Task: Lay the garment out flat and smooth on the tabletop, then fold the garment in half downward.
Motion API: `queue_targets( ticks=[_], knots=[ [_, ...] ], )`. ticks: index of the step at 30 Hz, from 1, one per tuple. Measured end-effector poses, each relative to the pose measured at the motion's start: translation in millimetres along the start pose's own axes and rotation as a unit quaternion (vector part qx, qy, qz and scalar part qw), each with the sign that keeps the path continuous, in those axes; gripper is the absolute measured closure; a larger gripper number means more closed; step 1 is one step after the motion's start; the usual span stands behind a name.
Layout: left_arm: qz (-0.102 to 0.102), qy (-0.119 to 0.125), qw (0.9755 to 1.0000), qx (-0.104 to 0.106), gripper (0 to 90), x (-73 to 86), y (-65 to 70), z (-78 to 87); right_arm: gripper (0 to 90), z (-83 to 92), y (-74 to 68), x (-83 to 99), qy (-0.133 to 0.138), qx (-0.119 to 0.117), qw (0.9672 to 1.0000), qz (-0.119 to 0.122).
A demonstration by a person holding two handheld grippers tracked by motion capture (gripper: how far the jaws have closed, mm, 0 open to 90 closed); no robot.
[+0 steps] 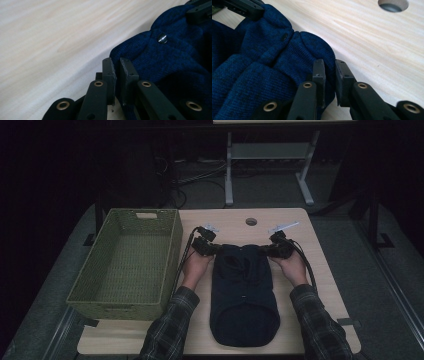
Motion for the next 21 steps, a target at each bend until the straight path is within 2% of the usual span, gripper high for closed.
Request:
queue_targets(
  ticks=[10,15,21],
  knots=[
    [-0.007,0.037,0.9993,-0.01,83.3,-15.6,0.6,24.8,79.7,26.5,-7.6,-16.6,0.026,0.016,0.9994,0.017],
    [-0.012,0.05,0.9986,-0.011,83.2,-19.7,4.4,34.1,79.7,31.7,-9.0,-17.0,0.033,0.014,0.9993,0.01],
    [-0.019,0.071,0.9973,-0.012,83.1,-24.2,9.6,44.1,79.7,44.7,-11.1,-18.3,0.05,0.015,0.9984,0.019]
  ],
)
Point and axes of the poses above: each handheld gripper's, and its own axes: z roughly backward along the jaws, x roughly out of its underside, y roughly to its right, the point moved 7 cm from there along -z, roughly forward along the jaws, and after that the axes turned 10 degrees about -y, right-handed, at the moved point
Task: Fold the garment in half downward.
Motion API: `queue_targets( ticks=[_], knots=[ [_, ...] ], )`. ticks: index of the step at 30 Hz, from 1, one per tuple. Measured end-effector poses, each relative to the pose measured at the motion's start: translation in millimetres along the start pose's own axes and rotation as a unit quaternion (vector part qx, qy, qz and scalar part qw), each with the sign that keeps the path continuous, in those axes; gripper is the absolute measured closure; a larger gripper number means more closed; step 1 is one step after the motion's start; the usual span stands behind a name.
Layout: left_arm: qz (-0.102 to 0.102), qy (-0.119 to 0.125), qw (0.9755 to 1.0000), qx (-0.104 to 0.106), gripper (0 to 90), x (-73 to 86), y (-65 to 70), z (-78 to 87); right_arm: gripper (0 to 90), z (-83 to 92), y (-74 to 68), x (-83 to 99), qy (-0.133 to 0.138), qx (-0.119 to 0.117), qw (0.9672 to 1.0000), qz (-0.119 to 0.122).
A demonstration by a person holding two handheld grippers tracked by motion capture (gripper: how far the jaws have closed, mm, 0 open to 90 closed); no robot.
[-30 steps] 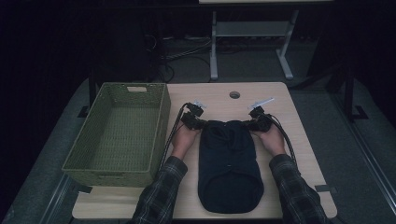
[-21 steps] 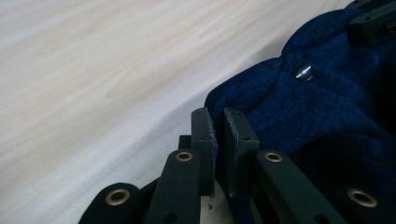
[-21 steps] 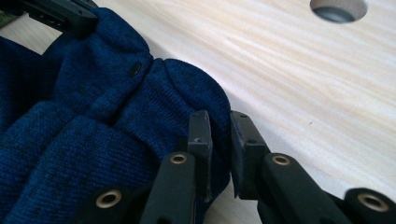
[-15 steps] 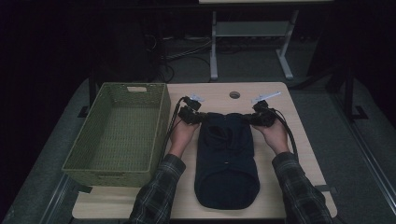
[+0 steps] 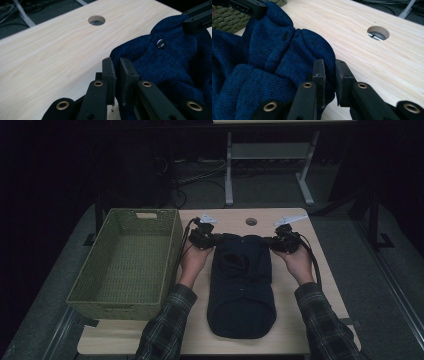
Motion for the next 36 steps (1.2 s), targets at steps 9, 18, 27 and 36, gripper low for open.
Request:
queue_targets(
  ticks=[9,18,27,36],
  knots=[
    [-0.014,0.038,0.9991,-0.015,83.0,-11.2,5.5,19.4,79.6,17.9,-3.4,-9.2,0.036,0.009,0.9993,0.012],
    [-0.03,0.06,0.9973,-0.03,83.0,-15.9,9.9,43.4,79.1,35.6,-12.4,-27.0,0.057,0.011,0.9979,0.028],
    [-0.064,0.055,0.9961,-0.029,82.9,4.6,31.0,49.2,78.5,33.0,-23.3,-2.1,0.057,0.004,0.9978,0.034],
    [-0.085,0.041,0.9952,-0.026,82.7,23.4,46.2,54.6,78.2,35.0,-38.0,19.5,0.047,-0.013,0.998,0.04]
  ],
)
Point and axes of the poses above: each handheld gripper's, and its own axes: z roughly backward along the jaws, x roughly out of its underside, y roughly to its right, the point moved 7 cm from there along -z, roughly forward along the jaws, and after that the axes turned 10 degrees about -y, right-handed, at the moved point
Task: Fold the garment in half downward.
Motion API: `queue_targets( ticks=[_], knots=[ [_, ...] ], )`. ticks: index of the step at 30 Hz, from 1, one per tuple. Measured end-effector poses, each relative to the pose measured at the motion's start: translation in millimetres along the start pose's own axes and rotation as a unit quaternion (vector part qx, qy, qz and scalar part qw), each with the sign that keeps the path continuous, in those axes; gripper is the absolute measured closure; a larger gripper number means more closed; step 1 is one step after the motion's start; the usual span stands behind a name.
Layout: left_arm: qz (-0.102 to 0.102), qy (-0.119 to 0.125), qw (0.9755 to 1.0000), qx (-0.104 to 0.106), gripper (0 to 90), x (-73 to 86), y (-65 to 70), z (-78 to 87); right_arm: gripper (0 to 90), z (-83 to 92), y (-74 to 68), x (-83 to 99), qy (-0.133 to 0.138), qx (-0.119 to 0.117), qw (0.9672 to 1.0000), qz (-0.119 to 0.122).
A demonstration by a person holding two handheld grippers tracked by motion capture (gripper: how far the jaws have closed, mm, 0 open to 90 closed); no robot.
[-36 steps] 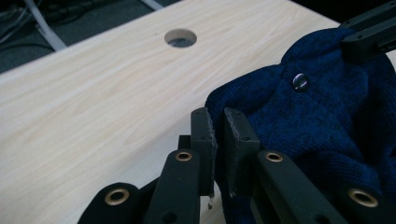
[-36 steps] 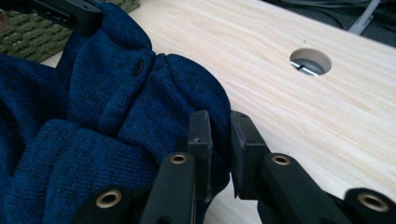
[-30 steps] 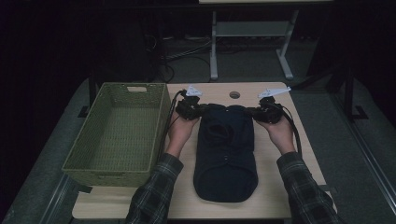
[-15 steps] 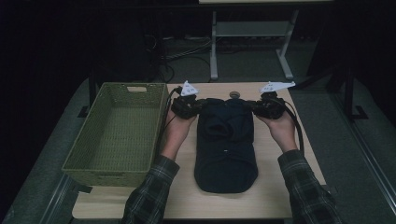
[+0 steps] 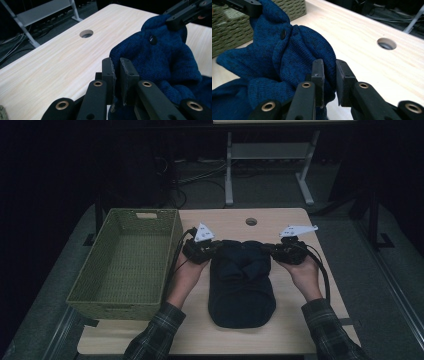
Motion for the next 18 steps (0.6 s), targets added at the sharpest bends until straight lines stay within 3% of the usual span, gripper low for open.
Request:
queue_targets(
  ticks=[18],
  knots=[
    [-0.013,-0.025,0.9994,0.022,82.8,29.0,22.8,1.2,78.2,-2.6,-23.4,34.5,-0.01,-0.017,0.9998,-0.005]
  ],
)
Point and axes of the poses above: each handheld gripper's, and its own axes: z roughly backward along the jaws, x roughly out of its underside, y roughly to its right, the point moved 7 cm from there along -z, roughly forward along the jaws, and after that the axes turned 10 degrees about -y, right-handed, at the moved point
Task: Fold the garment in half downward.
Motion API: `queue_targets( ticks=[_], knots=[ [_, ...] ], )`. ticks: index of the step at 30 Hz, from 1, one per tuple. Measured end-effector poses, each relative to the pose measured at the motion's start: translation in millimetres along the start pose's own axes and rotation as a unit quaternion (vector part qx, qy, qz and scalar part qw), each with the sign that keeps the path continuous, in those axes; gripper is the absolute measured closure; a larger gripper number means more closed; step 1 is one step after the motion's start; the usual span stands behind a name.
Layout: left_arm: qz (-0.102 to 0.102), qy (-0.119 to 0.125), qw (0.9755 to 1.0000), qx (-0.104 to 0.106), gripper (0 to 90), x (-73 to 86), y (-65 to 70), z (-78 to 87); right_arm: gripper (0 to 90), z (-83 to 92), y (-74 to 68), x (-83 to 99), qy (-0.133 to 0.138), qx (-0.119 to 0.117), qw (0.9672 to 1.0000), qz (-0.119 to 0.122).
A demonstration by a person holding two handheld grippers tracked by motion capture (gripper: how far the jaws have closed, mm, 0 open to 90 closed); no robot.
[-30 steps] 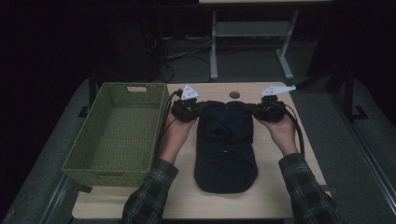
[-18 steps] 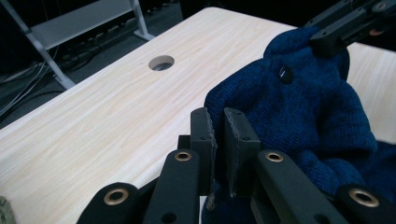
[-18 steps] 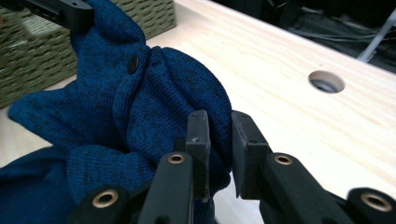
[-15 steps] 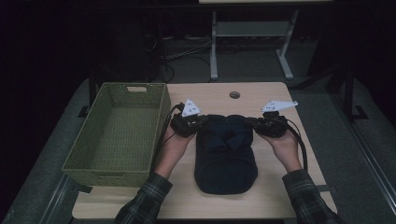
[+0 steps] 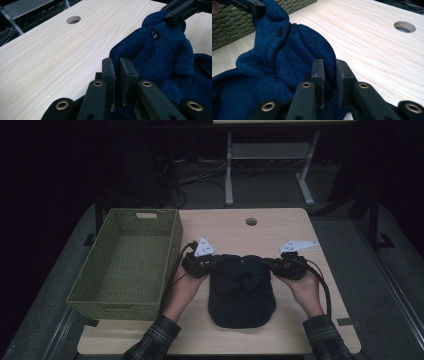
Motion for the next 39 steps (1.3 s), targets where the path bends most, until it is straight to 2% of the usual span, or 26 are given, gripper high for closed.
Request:
queue_targets(
  ticks=[4,8,17,19,24,27,30,36,39],
  knots=[
    [-0.015,-0.009,0.9998,-0.008,82.7,4.6,6.5,0.1,77.7,0.0,-5.9,8.0,-0.005,-0.004,1.0,-0.001],
    [-0.015,-0.013,0.9998,0.003,82.8,11.1,13.2,1.0,77.4,1.5,-12.9,16.8,-0.002,-0.007,1.0,-0.001],
    [-0.027,-0.024,0.9993,0.011,82.7,23.4,29.6,5.1,76.9,4.8,-23.5,31.6,-0.016,-0.016,0.9998,0.003],
    [-0.028,-0.025,0.9992,0.014,82.5,26.9,32.5,5.8,76.6,6.4,-26.9,34.0,-0.012,-0.015,0.9998,0.005],
    [-0.026,-0.033,0.9987,0.028,82.4,37.3,40.6,4.3,75.4,5.7,-35.1,45.5,-0.026,-0.024,0.9994,0.001],
    [-0.022,-0.04,0.9981,0.041,82.0,44.7,45.5,2.9,74.5,6.1,-39.3,52.3,-0.025,-0.027,0.9993,-0.002],
    [-0.025,-0.047,0.9976,0.044,82.0,51.3,50.4,1.8,74.1,5.6,-43.8,59.1,-0.032,-0.035,0.9988,-0.007],
    [-0.017,-0.056,0.9966,0.057,82.1,61.5,58.9,2.5,74.1,2.6,-50.3,68.0,-0.046,-0.026,0.9986,-0.003],
    [-0.009,-0.06,0.9958,0.068,82.3,67.8,62.5,3.7,74.3,-0.7,-53.7,69.9,-0.053,-0.014,0.9985,0.009]
  ],
)
Point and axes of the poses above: each handheld gripper's, and its own axes: z roughly backward along the jaws, x roughly out of its underside, y roughly to its right, the point moved 7 cm from there along -z, roughly forward along the jaws, and after that the axes turned 10 degrees about -y, right-handed, at the moved point
